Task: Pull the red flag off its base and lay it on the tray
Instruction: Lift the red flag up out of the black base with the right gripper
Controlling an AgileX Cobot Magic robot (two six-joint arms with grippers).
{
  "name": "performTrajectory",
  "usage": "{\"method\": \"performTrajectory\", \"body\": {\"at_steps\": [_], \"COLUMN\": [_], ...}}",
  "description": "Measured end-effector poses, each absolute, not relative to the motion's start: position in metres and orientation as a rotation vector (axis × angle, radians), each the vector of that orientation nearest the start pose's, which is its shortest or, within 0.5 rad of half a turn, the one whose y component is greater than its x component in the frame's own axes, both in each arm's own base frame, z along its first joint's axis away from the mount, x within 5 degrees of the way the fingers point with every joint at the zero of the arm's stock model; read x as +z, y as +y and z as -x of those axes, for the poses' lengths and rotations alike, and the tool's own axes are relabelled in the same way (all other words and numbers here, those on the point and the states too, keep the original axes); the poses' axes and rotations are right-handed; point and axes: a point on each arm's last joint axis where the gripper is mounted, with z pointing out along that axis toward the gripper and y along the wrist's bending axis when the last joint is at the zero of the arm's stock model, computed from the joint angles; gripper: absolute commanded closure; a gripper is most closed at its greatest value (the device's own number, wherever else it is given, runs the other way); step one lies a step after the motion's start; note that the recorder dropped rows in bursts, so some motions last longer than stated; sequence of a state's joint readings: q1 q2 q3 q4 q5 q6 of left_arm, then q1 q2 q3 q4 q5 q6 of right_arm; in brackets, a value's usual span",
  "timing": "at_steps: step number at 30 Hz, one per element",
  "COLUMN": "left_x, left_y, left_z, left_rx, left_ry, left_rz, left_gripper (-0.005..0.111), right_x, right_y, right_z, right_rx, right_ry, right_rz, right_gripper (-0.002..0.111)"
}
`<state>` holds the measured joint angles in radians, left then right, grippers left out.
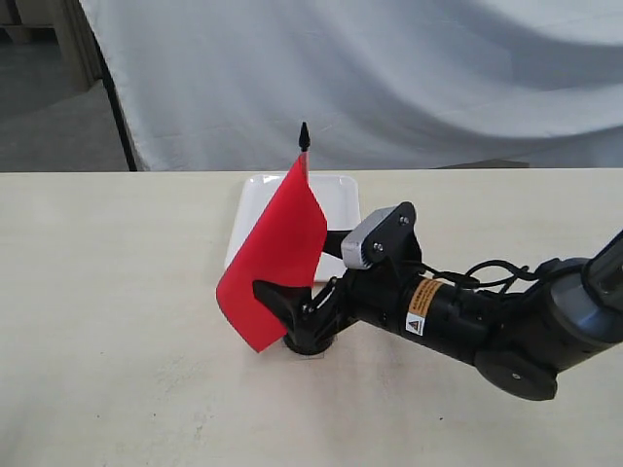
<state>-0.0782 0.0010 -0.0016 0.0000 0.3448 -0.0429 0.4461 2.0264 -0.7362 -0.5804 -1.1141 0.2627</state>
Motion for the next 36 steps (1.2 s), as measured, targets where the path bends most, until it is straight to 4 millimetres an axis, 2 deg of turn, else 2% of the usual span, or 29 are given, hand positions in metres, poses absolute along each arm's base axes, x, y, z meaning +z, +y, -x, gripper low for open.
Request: {"method": "performTrajectory", "body": {"at_steps": [8, 10, 12, 13, 14, 23, 25, 27, 29, 31, 34, 36], "left_x": [0.183, 0.183, 0.183, 0.183, 0.183, 0.183, 0.183, 0.183, 0.183, 0.183, 0.183, 0.183], "left_y": [-0.004, -0.004, -0.004, -0.004, -0.004, -0.004, -0.004, -0.004, -0.004, -0.004, -0.004, -0.004], "left_z": [-0.053, -0.053, -0.053, -0.053, -0.053, -0.053, -0.053, -0.053, -0.053, -0.053, -0.053, -0.053], "left_rx": [-0.085, -0.085, -0.085, -0.085, -0.085, -0.085, -0.085, -0.085, -0.085, -0.085, -0.085, -0.085], "left_ry": [1.828, 1.828, 1.828, 1.828, 1.828, 1.828, 1.828, 1.828, 1.828, 1.828, 1.828, 1.828], "left_rz": [-0.032, -0.032, -0.032, -0.032, -0.032, -0.032, -0.032, -0.032, -0.032, -0.032, -0.032, -0.032], "left_gripper": [0.107, 0.107, 0.107, 0.107, 0.107, 0.107, 0.107, 0.107, 0.107, 0.107, 0.107, 0.107], "right_x": [0.121, 0.121, 0.121, 0.121, 0.12, 0.118, 0.123, 0.142, 0.174, 0.195, 0.22, 0.229], "right_y": [0.19, 0.19, 0.19, 0.19, 0.19, 0.189, 0.189, 0.189, 0.189, 0.188, 0.182, 0.178], "right_z": [-0.297, -0.297, -0.297, -0.297, -0.297, -0.298, -0.297, -0.294, -0.289, -0.285, -0.283, -0.283], "right_rx": [0.746, 0.746, 0.746, 0.744, 0.737, 0.718, 0.705, 0.71, 0.713, 0.714, 0.696, 0.668], "right_ry": [1.601, 1.601, 1.601, 1.604, 1.618, 1.635, 1.635, 1.574, 1.472, 1.419, 1.387, 1.408], "right_rz": [0.762, 0.761, 0.761, 0.762, 0.766, 0.778, 0.792, 0.809, 0.816, 0.798, 0.737, 0.687], "right_gripper": [0.005, 0.025, 0.054, 0.097, 0.108, 0.109, 0.109, 0.109, 0.109, 0.109, 0.109, 0.109]}}
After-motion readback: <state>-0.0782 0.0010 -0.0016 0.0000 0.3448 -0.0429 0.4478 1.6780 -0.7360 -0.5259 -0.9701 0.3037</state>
